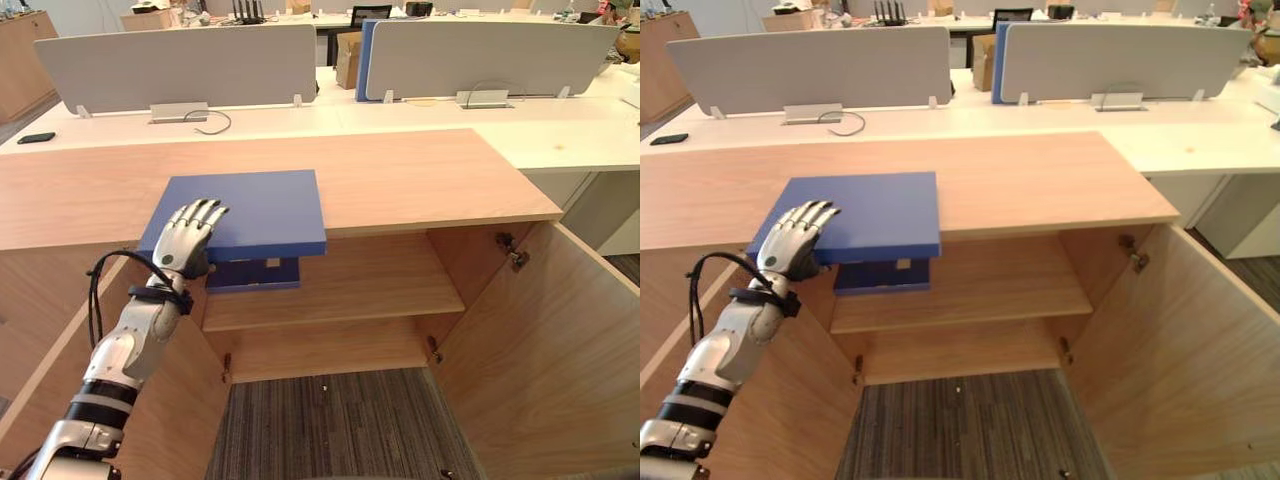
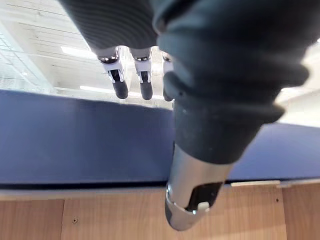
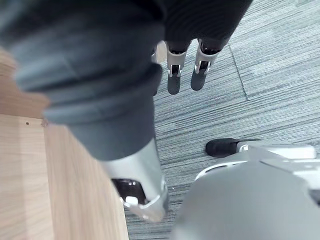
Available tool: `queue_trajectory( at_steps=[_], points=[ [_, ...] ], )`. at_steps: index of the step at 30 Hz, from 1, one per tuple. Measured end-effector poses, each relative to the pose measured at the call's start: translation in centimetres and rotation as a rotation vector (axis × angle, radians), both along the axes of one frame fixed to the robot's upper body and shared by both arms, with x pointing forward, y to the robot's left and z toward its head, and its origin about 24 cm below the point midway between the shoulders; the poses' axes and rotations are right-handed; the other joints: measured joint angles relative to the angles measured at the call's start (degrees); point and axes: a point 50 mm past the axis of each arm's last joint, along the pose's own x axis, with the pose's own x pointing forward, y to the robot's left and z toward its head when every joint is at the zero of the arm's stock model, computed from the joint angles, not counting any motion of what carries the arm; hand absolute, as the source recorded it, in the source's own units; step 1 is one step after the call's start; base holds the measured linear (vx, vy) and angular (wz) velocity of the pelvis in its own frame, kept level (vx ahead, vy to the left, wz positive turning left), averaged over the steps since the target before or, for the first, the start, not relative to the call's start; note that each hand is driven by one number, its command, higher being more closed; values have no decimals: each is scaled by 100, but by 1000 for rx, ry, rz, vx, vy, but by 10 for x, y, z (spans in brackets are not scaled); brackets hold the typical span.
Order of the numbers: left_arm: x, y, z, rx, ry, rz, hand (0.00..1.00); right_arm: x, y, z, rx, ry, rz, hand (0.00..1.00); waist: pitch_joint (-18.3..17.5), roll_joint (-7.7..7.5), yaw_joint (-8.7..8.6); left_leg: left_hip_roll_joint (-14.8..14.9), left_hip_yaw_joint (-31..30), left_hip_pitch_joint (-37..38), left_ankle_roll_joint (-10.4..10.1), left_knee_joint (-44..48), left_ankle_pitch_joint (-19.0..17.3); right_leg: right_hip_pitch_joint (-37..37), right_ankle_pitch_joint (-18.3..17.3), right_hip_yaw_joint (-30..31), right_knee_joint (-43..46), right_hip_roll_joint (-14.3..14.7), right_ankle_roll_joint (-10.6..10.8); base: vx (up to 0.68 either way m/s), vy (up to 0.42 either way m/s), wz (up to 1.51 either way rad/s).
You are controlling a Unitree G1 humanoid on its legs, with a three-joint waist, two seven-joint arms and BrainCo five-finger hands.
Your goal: Walk over to the cabinet, pick up the folder, carry it to the office cabinet, place the folder inside the office cabinet, then close the office cabinet door
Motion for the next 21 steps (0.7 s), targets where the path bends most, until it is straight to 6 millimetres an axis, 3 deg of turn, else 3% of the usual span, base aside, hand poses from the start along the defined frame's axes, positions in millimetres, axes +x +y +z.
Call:
queue_trajectory(
  at_steps=[3, 4, 21],
  points=[
    [-1, -2, -1, 24, 10, -20, 0, 0, 0, 0, 1, 1, 2, 0, 1, 0, -21, 1, 0, 0, 0, 0, -1, -1, 0, 0, 0, 1, 0, -11, -6, 0],
    [-1, -2, -2, 28, 15, -24, 100, 0, 0, 0, 1, 1, 4, 0, 1, 1, -28, 1, 0, 0, 0, 0, -1, 0, 0, 0, 0, 1, 0, 0, 0, 0],
    [10, 2, 9, 27, -50, -2, 100, 0, 1, 0, 1, 3, 5, 0, 9, 6, -87, 8, 0, 83, -6, -1, 2, 78, -5, 2, 2, 9, 4, 0, 0, 0]
  ],
)
